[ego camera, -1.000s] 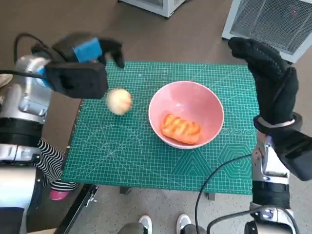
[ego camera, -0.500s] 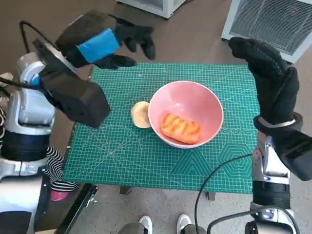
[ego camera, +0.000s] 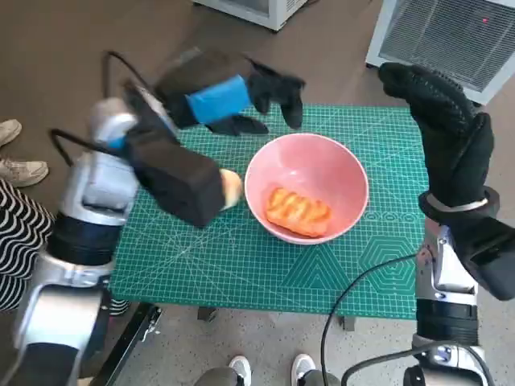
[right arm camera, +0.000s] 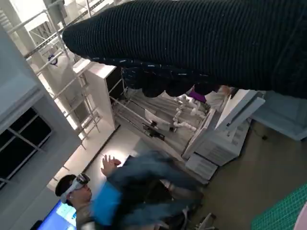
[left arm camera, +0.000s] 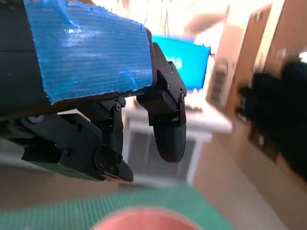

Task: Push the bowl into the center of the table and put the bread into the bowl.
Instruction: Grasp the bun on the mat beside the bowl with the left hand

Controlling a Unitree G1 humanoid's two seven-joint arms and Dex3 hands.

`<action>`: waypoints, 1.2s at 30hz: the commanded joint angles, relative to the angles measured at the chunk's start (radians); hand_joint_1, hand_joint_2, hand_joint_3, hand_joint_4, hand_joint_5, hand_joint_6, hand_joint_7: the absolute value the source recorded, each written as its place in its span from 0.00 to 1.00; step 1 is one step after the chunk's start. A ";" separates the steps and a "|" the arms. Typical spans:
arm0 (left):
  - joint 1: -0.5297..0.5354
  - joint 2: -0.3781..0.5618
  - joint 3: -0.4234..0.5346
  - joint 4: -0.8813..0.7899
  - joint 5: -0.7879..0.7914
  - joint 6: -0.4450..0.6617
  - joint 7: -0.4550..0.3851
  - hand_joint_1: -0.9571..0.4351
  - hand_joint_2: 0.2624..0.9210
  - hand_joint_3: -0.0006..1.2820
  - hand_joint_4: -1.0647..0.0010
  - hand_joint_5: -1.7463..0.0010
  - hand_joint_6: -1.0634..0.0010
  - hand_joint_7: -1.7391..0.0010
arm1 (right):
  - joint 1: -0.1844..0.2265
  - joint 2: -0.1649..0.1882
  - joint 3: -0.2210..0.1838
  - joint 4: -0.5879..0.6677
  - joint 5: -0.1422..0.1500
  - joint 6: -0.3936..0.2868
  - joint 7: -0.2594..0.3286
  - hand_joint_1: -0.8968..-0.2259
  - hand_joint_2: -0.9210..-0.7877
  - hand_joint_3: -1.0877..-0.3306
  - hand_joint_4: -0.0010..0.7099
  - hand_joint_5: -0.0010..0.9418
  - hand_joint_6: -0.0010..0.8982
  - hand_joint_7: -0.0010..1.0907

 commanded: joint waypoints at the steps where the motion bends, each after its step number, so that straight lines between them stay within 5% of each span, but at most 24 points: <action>1: -0.030 0.013 0.004 0.019 0.009 -0.008 -0.013 0.69 0.99 0.01 0.25 0.38 0.38 0.37 | 0.039 -0.005 -0.013 -0.005 0.005 0.014 -0.009 0.30 0.00 0.46 0.22 0.00 0.00 0.49; 16: 0.033 0.060 0.038 -0.059 0.015 0.089 -0.019 0.69 0.99 0.01 0.26 0.37 0.38 0.37 | 0.053 -0.001 -0.013 -0.025 -0.021 0.023 -0.036 0.29 0.00 0.47 0.22 0.00 0.00 0.50; 22: 0.137 0.114 0.094 -0.190 -0.001 0.202 -0.052 0.69 1.00 0.10 0.38 0.32 0.50 0.27 | 0.055 0.000 -0.009 -0.023 -0.028 0.020 -0.040 0.29 0.00 0.47 0.22 0.00 0.00 0.50; 25: 0.196 0.143 0.125 -0.268 -0.011 0.283 -0.090 0.68 0.78 0.10 0.66 0.70 0.74 0.63 | 0.055 -0.001 -0.008 -0.022 -0.025 0.020 -0.038 0.29 0.00 0.47 0.22 0.00 0.00 0.50; 28: 0.242 0.175 0.140 -0.327 -0.005 0.374 -0.131 0.65 0.66 0.09 0.87 0.89 0.89 0.77 | 0.054 -0.003 -0.009 -0.016 -0.018 0.021 -0.033 0.29 0.00 0.47 0.22 0.00 0.00 0.50; 36: 0.274 0.222 0.119 -0.310 -0.001 0.440 -0.201 0.50 0.56 0.06 0.99 0.99 0.99 0.90 | 0.042 -0.003 -0.010 0.004 -0.004 0.023 -0.023 0.30 0.00 0.47 0.22 0.00 0.00 0.50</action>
